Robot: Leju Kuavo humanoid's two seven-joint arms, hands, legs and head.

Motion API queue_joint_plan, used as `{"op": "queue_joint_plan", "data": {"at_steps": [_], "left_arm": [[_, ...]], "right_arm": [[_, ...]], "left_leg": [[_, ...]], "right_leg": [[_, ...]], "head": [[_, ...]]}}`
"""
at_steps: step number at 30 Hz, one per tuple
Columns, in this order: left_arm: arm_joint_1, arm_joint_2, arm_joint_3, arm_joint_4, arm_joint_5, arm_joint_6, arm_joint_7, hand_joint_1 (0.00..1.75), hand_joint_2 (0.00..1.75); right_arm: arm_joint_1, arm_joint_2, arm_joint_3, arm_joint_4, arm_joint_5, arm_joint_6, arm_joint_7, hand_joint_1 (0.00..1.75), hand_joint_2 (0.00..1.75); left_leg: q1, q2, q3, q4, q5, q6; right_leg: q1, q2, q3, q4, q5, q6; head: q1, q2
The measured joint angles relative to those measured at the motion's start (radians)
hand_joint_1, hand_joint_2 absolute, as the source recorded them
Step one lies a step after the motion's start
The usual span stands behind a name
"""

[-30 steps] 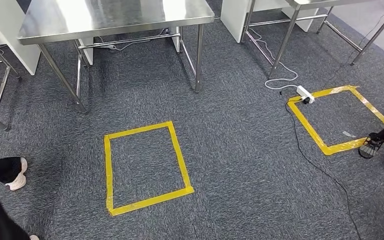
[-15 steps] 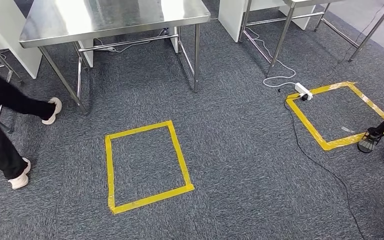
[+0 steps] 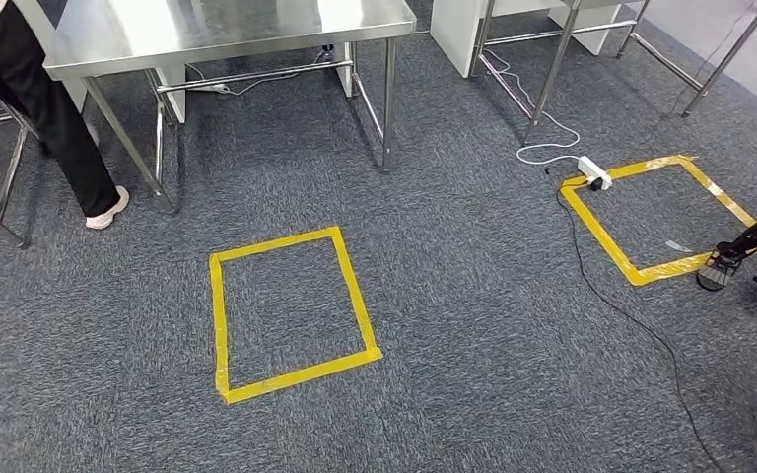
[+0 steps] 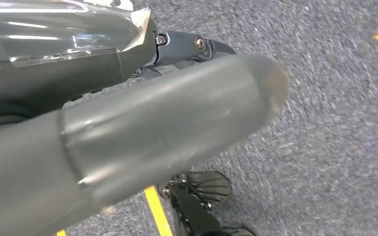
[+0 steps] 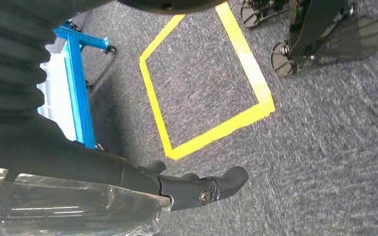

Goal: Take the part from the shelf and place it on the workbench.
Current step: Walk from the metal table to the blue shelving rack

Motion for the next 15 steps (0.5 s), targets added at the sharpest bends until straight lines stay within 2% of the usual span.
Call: {"op": "queue_joint_plan", "data": {"at_steps": [1, 2, 3, 5, 6, 7, 8, 9, 10, 11, 12, 13, 15], "left_arm": [[0.0, -0.001, 0.0, 0.0, 0.0, 0.001, -0.002, 0.0, 0.0], [0.0, -0.001, 0.0, 0.0, -0.001, 0.003, -0.004, 0.0, 0.0], [-0.001, -0.001, 0.0, 0.0, -0.001, 0.004, -0.005, 0.0, 0.0], [0.0, -0.001, 0.0, 0.0, -0.001, 0.006, -0.006, 0.0, 0.0], [0.0, -0.001, 0.001, 0.0, -0.001, 0.006, -0.006, 0.0, 0.0], [0.001, -0.001, 0.001, 0.0, -0.001, 0.006, -0.006, 0.0, 0.0], [0.001, -0.002, 0.002, 0.0, -0.001, 0.006, -0.006, 0.0, 0.0], [0.001, -0.002, 0.003, 0.0, -0.001, 0.007, -0.006, 0.0, 0.0], [0.0, -0.003, 0.003, 0.0, -0.001, 0.007, -0.006, 0.0, 0.0], [0.0, -0.004, 0.004, 0.0, -0.001, 0.008, -0.006, 0.0, 0.0], [-0.001, -0.004, 0.004, 0.0, -0.001, 0.009, -0.006, 0.0, 0.0], [-0.001, -0.004, 0.004, 0.0, -0.001, 0.011, -0.006, 0.0, 0.0], [0.0, -0.004, 0.005, 0.0, -0.001, 0.013, -0.006, 0.0, 0.0]], "right_arm": [[0.001, 0.0, 0.001, 0.0, 0.001, 0.004, -0.001, 0.0, 0.0], [0.002, 0.0, 0.002, 0.0, 0.003, 0.008, -0.003, 0.0, 0.0], [0.003, 0.0, 0.003, 0.0, 0.004, 0.01, -0.004, 0.0, 0.0], [0.004, 0.0, 0.007, 0.0, 0.008, 0.013, -0.009, 0.0, 0.0], [0.004, 0.0, 0.008, 0.0, 0.009, 0.014, -0.01, 0.0, 0.0], [0.005, 0.001, 0.011, 0.001, 0.011, 0.014, -0.012, 0.0, 0.0], [0.006, 0.0, 0.013, 0.001, 0.013, 0.016, -0.013, 0.0, 0.0], [0.006, 0.0, 0.016, 0.001, 0.015, 0.018, -0.014, 0.0, 0.0], [0.006, -0.001, 0.018, 0.001, 0.017, 0.021, -0.014, 0.0, 0.0], [0.006, -0.001, 0.02, 0.001, 0.017, 0.025, -0.015, 0.0, 0.0], [0.006, -0.002, 0.021, 0.001, 0.018, 0.028, -0.016, 0.0, 0.0], [0.006, -0.002, 0.022, 0.001, 0.019, 0.032, -0.017, 0.0, 0.0], [0.007, -0.001, 0.024, 0.001, 0.019, 0.036, -0.018, 0.0, 0.0]], "left_leg": [[0.0, 0.002, -0.004, -0.003, 0.008, 0.009], [0.001, 0.005, -0.009, -0.005, 0.016, 0.019], [0.002, 0.008, -0.016, -0.006, 0.023, 0.025], [0.001, 0.011, -0.032, -0.005, 0.033, 0.029], [0.001, 0.01, -0.039, -0.004, 0.038, 0.028], [0.001, 0.008, -0.045, -0.003, 0.043, 0.026], [0.001, 0.005, -0.049, -0.003, 0.046, 0.023], [0.001, 0.0, -0.052, -0.001, 0.049, 0.02], [0.0, -0.004, -0.054, 0.0, 0.05, 0.016], [-0.001, -0.009, -0.056, 0.003, 0.051, 0.012], [-0.003, -0.013, -0.06, 0.006, 0.053, 0.007], [-0.005, -0.017, -0.064, 0.007, 0.055, 0.001], [-0.002, -0.025, -0.07, 0.01, 0.058, -0.011]], "right_leg": [[-0.001, 0.0, -0.008, 0.012, -0.008, 0.003], [-0.002, 0.001, -0.023, 0.043, -0.029, 0.002], [-0.005, 0.001, -0.046, 0.094, -0.062, -0.001], [-0.009, 0.002, -0.096, 0.229, -0.133, -0.004], [-0.01, 0.002, -0.107, 0.275, -0.153, 0.0], [-0.011, 0.002, -0.098, 0.284, -0.157, 0.006], [-0.012, 0.002, -0.067, 0.251, -0.147, 0.015], [-0.014, 0.005, -0.019, 0.182, -0.126, 0.023], [-0.016, 0.015, 0.03, 0.102, -0.109, 0.026], [-0.016, 0.024, 0.069, 0.037, -0.095, 0.026], [-0.016, 0.031, 0.091, -0.003, -0.087, 0.022], [-0.014, 0.034, 0.097, -0.017, -0.087, 0.016], [-0.015, 0.022, 0.095, -0.017, -0.081, 0.005]], "head": [[0.0, 0.0], [0.002, 0.0], [0.004, 0.0], [0.008, 0.0], [0.008, 0.0], [0.008, 0.0], [0.008, 0.0], [0.008, 0.0], [0.008, 0.0], [0.008, 0.0], [0.007, 0.0], [0.007, 0.0], [0.006, 0.0]]}}
